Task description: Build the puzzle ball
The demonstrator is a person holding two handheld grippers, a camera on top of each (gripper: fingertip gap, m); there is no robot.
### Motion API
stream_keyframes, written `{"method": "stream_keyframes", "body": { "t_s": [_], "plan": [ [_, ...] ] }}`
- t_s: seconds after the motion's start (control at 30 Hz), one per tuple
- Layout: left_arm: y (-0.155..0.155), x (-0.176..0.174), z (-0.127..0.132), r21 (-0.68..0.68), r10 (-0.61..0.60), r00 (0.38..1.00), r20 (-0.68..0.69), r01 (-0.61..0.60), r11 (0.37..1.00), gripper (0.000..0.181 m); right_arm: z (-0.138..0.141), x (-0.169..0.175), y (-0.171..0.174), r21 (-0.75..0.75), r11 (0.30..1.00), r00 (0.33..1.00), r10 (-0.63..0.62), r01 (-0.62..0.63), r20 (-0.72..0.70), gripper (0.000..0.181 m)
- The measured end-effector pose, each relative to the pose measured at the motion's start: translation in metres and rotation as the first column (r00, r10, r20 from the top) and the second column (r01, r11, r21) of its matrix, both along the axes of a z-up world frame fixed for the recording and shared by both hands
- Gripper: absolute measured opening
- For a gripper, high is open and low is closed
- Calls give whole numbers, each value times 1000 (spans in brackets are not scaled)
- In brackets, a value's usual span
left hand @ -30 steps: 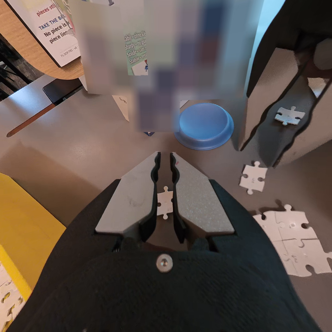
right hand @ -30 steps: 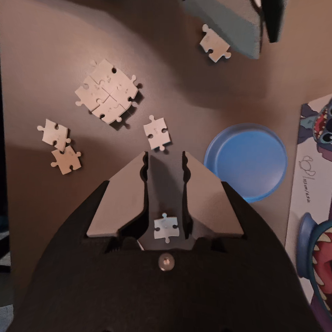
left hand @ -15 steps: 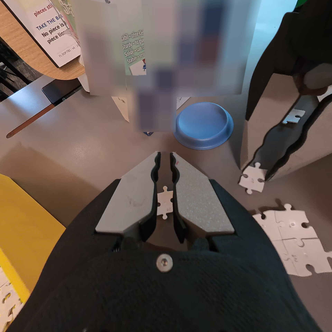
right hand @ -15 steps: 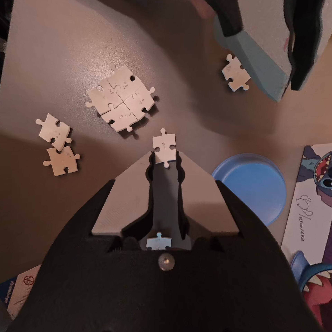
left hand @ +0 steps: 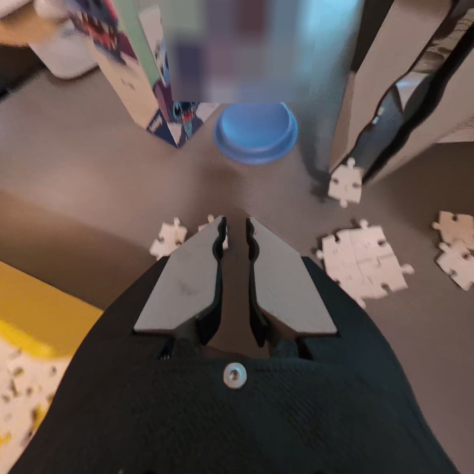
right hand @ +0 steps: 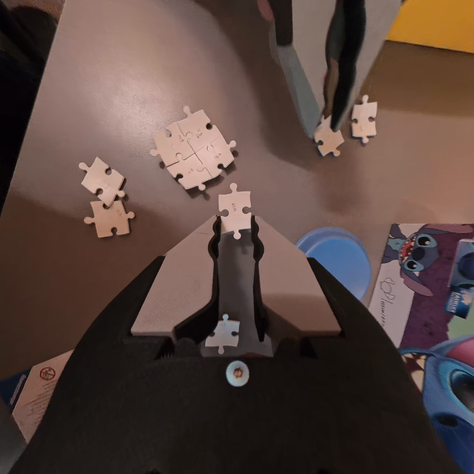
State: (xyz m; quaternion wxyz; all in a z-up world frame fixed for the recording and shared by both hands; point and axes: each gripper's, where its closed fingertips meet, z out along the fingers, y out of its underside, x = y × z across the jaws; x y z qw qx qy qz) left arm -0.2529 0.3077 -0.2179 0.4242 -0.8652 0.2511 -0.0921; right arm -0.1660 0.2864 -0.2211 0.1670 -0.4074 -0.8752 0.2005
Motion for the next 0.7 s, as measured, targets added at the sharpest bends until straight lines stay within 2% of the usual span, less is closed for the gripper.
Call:
{"method": "stream_keyframes", "body": {
  "t_s": [0.13, 0.27, 0.37, 0.5, 0.7],
  "plan": [
    [-75, 2, -22, -232, -74, 992, 101, 95, 968, 24, 10, 6, -8, 55, 997, 998, 47, -45, -37, 20],
    [-120, 29, -24, -263, -85, 983, 161, 126, 956, 29, 12, 1, -21, 55, 990, 990, 133, -130, -47, 20],
    [-123, 47, -22, -258, -57, 983, 177, 102, 961, 33, 13, -10, -24, 131, 967, 976, 218, -218, 12, 20],
    [-109, 56, -23, -253, 7, 974, 228, 52, 966, 30, 20, -19, -30, 196, 931, 951, 292, -307, 104, 20],
    [-93, 47, -22, -273, 66, 940, 334, 29, 962, 24, 0, -19, -23, 266, 901, 931, 288, -343, 224, 20]
  ]
}}
